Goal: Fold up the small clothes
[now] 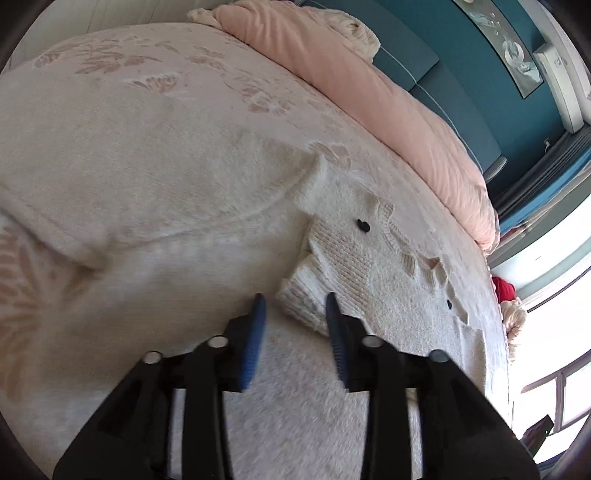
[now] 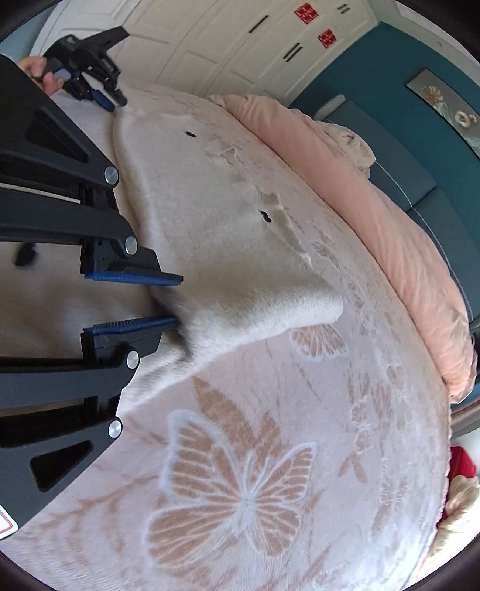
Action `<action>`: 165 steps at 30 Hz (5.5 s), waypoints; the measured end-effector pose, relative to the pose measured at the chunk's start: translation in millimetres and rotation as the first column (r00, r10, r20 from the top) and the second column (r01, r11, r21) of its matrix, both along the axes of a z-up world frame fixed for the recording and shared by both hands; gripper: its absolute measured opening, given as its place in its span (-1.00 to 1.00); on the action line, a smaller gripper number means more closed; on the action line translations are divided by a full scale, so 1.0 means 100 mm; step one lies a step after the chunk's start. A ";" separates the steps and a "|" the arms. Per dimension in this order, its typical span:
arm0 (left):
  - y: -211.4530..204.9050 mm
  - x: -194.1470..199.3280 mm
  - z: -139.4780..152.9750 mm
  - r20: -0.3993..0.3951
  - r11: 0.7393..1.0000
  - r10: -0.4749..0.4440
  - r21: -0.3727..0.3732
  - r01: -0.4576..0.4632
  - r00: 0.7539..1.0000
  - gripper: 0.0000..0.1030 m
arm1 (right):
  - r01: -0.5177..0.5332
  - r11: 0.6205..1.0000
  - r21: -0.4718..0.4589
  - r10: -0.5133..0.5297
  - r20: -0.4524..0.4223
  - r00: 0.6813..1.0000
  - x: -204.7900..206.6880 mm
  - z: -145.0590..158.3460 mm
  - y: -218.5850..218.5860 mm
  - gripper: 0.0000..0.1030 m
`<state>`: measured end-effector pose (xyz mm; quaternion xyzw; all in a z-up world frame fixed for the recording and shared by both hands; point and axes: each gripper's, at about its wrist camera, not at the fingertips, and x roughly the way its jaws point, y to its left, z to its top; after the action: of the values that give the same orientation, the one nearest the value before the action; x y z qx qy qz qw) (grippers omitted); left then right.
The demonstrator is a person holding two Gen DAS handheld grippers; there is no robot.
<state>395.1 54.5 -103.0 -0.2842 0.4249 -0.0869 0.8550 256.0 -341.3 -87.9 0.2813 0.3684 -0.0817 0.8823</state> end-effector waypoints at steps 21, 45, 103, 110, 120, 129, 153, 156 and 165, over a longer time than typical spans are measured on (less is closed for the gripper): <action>3.46 0.03 0.46 -0.065 0.803 0.596 0.081 -0.591 0.800 -0.82 | -0.277 0.930 -0.243 0.268 -0.070 0.961 -0.52 -0.30 1.34 0.61; -0.24 -0.51 0.26 -0.107 0.986 -0.085 -0.154 0.068 0.991 0.18 | -0.218 0.975 -0.034 0.219 0.054 0.974 -0.25 0.13 0.96 0.67; 0.01 -0.19 -0.37 0.086 0.998 0.039 -0.045 -0.035 0.996 -0.81 | -0.068 0.998 0.007 0.068 -0.075 0.995 1.89 0.06 0.02 -0.80; -0.03 -0.19 -0.34 0.090 0.999 0.039 -0.028 -0.036 0.995 -0.82 | -0.113 0.987 -0.111 0.094 -0.160 0.983 1.43 0.02 0.12 -0.73; 0.47 -1.43 0.33 -0.061 0.983 -0.103 0.143 0.111 0.993 0.76 | -0.057 0.973 -0.222 -0.002 -0.254 0.967 -1.37 0.24 0.16 0.43; 1.16 -2.50 0.09 -0.159 0.995 0.011 -0.093 -0.026 0.987 0.90 | 0.042 0.993 0.110 -0.016 -0.231 0.973 -2.21 -0.12 0.16 0.64; 1.22 -2.95 1.04 -0.202 0.988 -0.150 -0.052 0.143 0.968 -0.98 | -0.208 0.955 0.212 0.240 -0.137 0.961 -2.36 0.89 0.24 -0.85; 1.31 -3.36 1.18 -0.188 0.976 -0.206 0.028 0.215 0.960 -1.00 | -0.278 0.945 0.172 0.313 -0.232 0.921 -2.73 0.80 0.33 -0.85; 1.39 -3.53 0.56 -0.231 0.983 -0.125 -0.160 0.089 0.965 -0.45 | -0.240 0.955 0.173 0.276 -0.231 0.933 -2.94 0.26 0.49 -0.84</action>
<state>42.2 193.6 -47.1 -0.3320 0.5325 -0.1295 0.7677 -37.7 -292.2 -62.1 0.2800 0.5163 0.0265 0.8089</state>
